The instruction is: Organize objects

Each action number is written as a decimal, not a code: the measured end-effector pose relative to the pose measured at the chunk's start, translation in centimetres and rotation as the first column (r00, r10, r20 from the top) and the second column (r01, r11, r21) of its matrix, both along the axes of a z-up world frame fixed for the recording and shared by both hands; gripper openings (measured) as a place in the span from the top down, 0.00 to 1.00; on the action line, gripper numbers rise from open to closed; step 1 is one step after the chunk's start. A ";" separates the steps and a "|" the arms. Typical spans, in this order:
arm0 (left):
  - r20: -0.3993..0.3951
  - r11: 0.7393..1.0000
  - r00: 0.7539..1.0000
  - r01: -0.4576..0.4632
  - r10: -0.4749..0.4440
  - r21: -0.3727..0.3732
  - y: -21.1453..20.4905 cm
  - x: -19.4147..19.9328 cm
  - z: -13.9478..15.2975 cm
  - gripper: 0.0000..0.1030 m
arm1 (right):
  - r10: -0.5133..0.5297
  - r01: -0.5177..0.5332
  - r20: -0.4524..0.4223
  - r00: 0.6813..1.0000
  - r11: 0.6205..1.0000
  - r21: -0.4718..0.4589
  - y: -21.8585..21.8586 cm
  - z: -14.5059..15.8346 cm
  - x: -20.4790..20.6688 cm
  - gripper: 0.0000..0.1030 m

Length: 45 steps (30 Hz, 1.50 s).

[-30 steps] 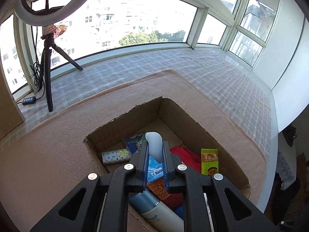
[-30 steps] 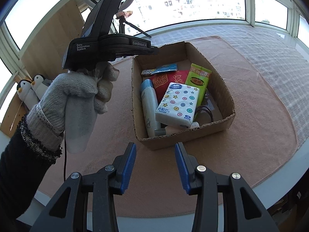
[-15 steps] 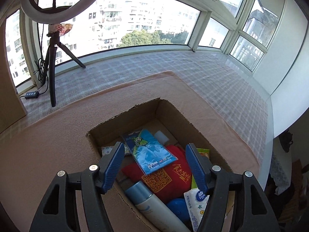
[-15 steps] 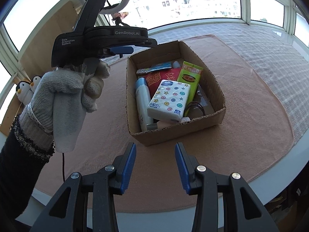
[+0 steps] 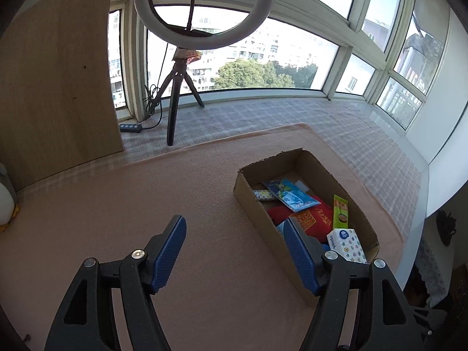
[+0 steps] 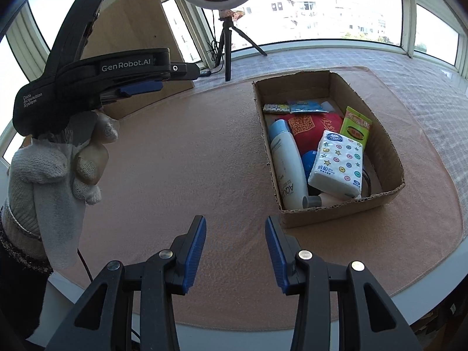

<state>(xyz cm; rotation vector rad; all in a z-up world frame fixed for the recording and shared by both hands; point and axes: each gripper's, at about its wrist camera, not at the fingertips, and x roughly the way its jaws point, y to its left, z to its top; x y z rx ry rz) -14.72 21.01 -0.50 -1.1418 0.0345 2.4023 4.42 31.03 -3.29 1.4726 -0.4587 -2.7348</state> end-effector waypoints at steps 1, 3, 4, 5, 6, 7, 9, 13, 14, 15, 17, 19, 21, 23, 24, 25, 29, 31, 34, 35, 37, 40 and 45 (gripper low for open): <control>-0.009 1.000 1.000 -0.009 0.009 0.001 -1.1 0.5 0.5 0.25 | 0.011 -0.011 -0.001 1.000 1.000 0.001 -0.7 0.1 -0.2 0.62; -0.032 1.000 0.999 -0.031 0.031 0.000 -3.2 1.5 1.4 0.23 | 0.035 -0.035 -0.003 0.999 0.999 0.006 -2.1 0.1 -0.7 0.61; -0.043 0.999 0.998 -0.044 0.044 -0.002 -4.3 2.0 1.9 0.23 | 0.047 -0.047 -0.004 0.999 0.999 0.009 -2.9 0.2 -1.0 0.61; -0.052 0.998 0.997 -0.056 0.055 -0.002 -5.3 2.4 2.3 0.22 | 0.058 -0.058 -0.004 0.998 0.998 0.010 -3.6 0.2 -1.2 0.61; -0.056 0.998 0.996 -0.065 0.065 -0.002 -6.3 2.8 2.7 0.22 | 0.070 -0.070 -0.005 0.998 0.998 0.010 -4.3 0.2 -1.5 0.61; -0.060 0.997 0.995 -0.076 0.076 -0.002 -7.2 3.3 3.0 0.21 | 0.082 -0.082 -0.005 0.997 0.997 0.011 -5.0 0.2 -1.7 0.61; -0.069 0.995 0.993 -0.099 0.098 -0.007 -9.2 4.2 3.5 0.21 | 0.106 -0.105 -0.008 0.994 0.994 0.015 -6.4 0.3 -2.2 0.60; -0.079 0.989 0.986 -0.148 0.147 -0.014 -12.7 5.7 4.1 0.18 | 0.147 -0.147 -0.016 0.989 0.989 0.024 -9.1 0.4 -2.8 0.54; -0.078 0.987 0.984 -0.161 0.159 -0.015 -13.6 6.1 4.2 0.17 | 0.156 -0.155 -0.018 0.988 0.987 0.026 -9.7 0.5 -3.0 0.54; -0.078 0.985 0.982 -0.174 0.172 -0.018 -14.3 6.4 4.2 0.17 | 0.163 -0.162 -0.020 0.986 0.986 0.029 -10.3 0.5 -3.2 0.53; -0.076 0.977 0.975 -0.210 0.207 -0.031 -15.9 7.2 4.2 0.12 | 0.176 -0.175 -0.019 0.984 0.984 0.038 -11.4 0.4 -3.7 0.53; -0.076 0.969 0.968 -0.242 0.238 -0.050 -17.5 8.0 3.9 0.10 | 0.189 -0.188 -0.012 0.982 0.981 0.052 -12.4 0.3 -4.1 0.49; -0.076 0.961 0.962 -0.269 0.264 -0.072 -18.9 8.7 3.5 0.08 | 0.194 -0.193 -0.011 0.981 0.978 0.079 -13.3 0.2 -4.5 0.40; -0.071 0.952 0.955 -0.292 0.286 -0.090 -20.2 9.6 2.9 0.07 | 0.191 -0.188 -0.024 0.981 0.976 0.108 -14.1 0.4 -4.5 0.35; -0.068 0.946 0.951 -0.308 0.303 -0.100 -20.8 10.1 2.6 0.07 | 0.192 -0.188 -0.029 0.981 0.975 0.117 -14.4 0.4 -4.6 0.35; -0.062 0.939 0.945 -0.327 0.322 -0.109 -21.4 10.5 2.2 0.06 | 0.194 -0.188 -0.032 0.981 0.974 0.126 -14.7 0.5 -4.8 0.35; -0.033 0.916 0.924 -0.383 0.382 -0.123 -23.7 12.1 0.8 0.05 | 0.188 -0.179 -0.039 0.981 0.969 0.173 -16.0 0.8 -5.1 0.32; -0.020 0.906 0.914 -0.404 0.404 -0.128 -24.5 12.9 0.1 0.04 | 0.185 -0.173 -0.046 0.982 0.967 0.187 -16.6 1.0 -4.9 0.29; -0.008 0.900 0.907 -0.418 0.421 -0.126 -25.2 13.9 -0.6 0.04 | 0.187 -0.174 -0.052 0.981 0.966 0.189 -17.1 1.1 -4.9 0.28; -0.002 0.899 0.906 -0.420 0.423 -0.122 -25.4 14.1 -0.7 0.04 | 0.188 -0.175 -0.052 0.981 0.966 0.190 -17.2 1.0 -4.9 0.28; 0.007 0.898 0.904 -0.425 0.428 -0.116 -25.8 14.6 -1.0 0.04 | 0.182 -0.168 -0.054 0.982 0.966 0.197 -17.4 0.9 -5.0 0.28; 0.015 0.896 0.902 -0.427 0.432 -0.119 -26.3 14.6 -1.2 0.04 | 0.174 -0.161 -0.054 0.983 0.967 0.199 -17.6 0.8 -5.0 0.28; 0.021 0.893 0.899 -0.431 0.437 -0.127 -26.7 14.6 -1.6 0.04 | 0.164 -0.149 -0.058 0.985 0.967 0.206 -17.6 0.7 -5.1 0.28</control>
